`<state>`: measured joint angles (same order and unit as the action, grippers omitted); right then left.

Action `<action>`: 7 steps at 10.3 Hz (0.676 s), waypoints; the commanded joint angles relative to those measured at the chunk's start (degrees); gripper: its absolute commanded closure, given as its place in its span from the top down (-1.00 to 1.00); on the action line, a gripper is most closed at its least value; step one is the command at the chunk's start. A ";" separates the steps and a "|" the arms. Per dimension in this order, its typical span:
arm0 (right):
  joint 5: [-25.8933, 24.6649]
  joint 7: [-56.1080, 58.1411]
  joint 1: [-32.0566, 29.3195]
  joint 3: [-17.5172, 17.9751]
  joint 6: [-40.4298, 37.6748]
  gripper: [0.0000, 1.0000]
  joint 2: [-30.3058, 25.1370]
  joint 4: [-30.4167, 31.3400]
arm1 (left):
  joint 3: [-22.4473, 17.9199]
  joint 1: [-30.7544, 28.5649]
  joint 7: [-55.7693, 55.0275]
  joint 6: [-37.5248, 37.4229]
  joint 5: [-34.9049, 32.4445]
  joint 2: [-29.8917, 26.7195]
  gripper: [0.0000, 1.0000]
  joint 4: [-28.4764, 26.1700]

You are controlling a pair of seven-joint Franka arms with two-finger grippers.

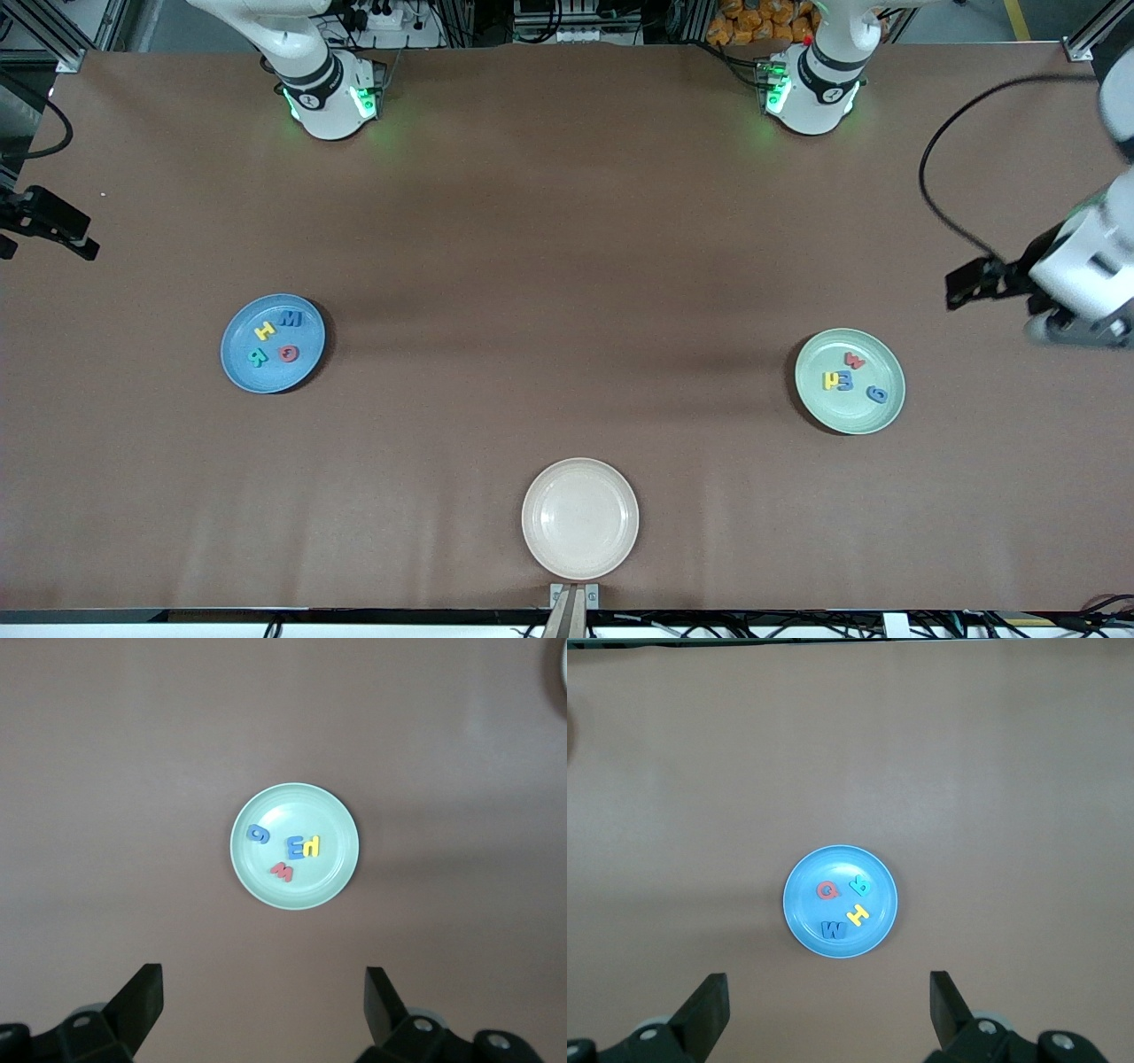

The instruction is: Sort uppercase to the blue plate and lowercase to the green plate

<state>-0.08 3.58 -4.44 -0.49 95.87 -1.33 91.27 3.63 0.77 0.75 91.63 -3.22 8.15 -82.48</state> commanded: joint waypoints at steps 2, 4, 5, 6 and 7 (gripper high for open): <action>0.17 -0.68 -0.92 0.84 2.20 1.00 -1.39 1.63 | 0.15 -0.25 1.27 -2.50 1.10 -5.41 1.00 -1.45; 0.08 -0.51 -0.92 0.93 2.57 1.00 -1.30 1.63 | 0.15 0.45 0.49 -3.65 1.11 -6.65 1.00 -1.54; 0.08 -0.42 -0.92 0.93 2.57 1.00 -1.30 1.63 | 0.15 1.15 0.22 -4.17 1.20 -6.74 1.00 -1.63; 0.08 -0.51 -0.92 1.02 2.57 1.00 -1.21 1.54 | 0.24 1.33 -0.39 -4.70 1.20 -6.91 1.00 -1.54; 0.00 -0.68 -0.92 1.36 2.48 1.00 -1.30 1.54 | 0.58 1.34 -1.35 -4.70 1.20 -6.92 1.00 -1.45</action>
<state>-0.11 3.58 -4.45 -0.34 97.80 -1.33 91.46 3.99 1.95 0.39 87.53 -2.80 2.56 -82.90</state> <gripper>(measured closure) 0.000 0.000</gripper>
